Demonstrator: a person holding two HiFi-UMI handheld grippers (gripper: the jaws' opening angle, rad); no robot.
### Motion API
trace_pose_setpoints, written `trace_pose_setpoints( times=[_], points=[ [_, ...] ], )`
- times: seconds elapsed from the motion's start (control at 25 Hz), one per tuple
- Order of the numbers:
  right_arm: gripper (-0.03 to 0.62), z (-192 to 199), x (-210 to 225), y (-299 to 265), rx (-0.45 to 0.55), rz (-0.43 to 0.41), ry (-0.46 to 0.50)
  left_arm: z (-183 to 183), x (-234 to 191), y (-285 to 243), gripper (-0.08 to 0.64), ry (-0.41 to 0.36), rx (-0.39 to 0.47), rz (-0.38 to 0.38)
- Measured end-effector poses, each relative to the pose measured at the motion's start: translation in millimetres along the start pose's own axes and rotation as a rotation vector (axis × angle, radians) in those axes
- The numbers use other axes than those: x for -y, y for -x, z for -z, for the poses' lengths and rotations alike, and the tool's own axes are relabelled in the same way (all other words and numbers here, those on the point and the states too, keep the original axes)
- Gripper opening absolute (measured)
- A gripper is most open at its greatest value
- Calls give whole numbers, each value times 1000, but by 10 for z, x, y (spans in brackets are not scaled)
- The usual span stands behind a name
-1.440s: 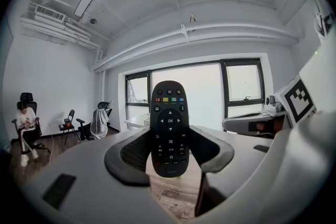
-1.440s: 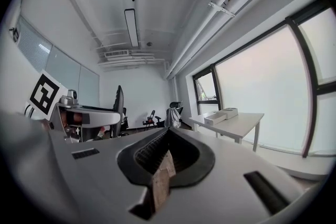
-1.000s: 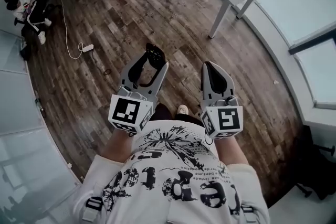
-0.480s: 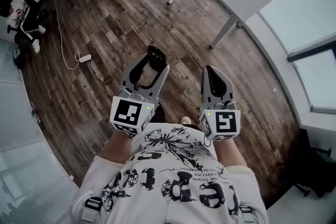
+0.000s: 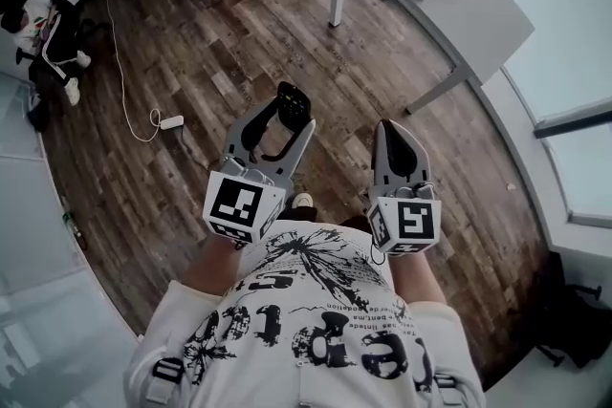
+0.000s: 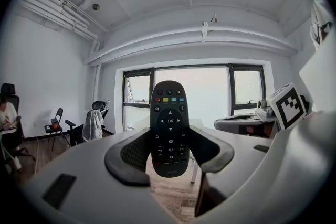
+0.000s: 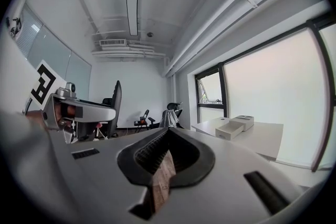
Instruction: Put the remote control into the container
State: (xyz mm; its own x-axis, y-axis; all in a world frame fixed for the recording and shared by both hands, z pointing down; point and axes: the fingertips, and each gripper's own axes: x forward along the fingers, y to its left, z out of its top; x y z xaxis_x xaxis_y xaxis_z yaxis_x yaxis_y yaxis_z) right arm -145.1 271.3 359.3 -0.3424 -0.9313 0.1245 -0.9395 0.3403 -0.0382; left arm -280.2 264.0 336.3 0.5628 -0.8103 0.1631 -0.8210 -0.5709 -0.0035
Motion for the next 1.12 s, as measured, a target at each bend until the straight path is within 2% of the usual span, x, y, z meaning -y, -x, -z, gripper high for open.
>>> trace_pose_setpoints(
  times=[0.16,0.44,0.68,0.92,1.12],
  points=[
    [2,-74,-135,-305,11,9,-27,-67,-298,37,233,-25,5,1],
    [2,-104,-67,-839,-2,-15,-20,14,-682,-303,233,16,-27,-15],
    [2,-116,382,-1448,-13,-45,-42,-71,-874,-995,233,32,-23,-38],
    [2,-367,885,-2150,14,-95,-21,-314,-1045,-1788,233,23,-17,-61],
    [2,-487,1352,-2456,20,-103,-13,-540,-1063,-2375,233,41,29,-81]
  ],
)
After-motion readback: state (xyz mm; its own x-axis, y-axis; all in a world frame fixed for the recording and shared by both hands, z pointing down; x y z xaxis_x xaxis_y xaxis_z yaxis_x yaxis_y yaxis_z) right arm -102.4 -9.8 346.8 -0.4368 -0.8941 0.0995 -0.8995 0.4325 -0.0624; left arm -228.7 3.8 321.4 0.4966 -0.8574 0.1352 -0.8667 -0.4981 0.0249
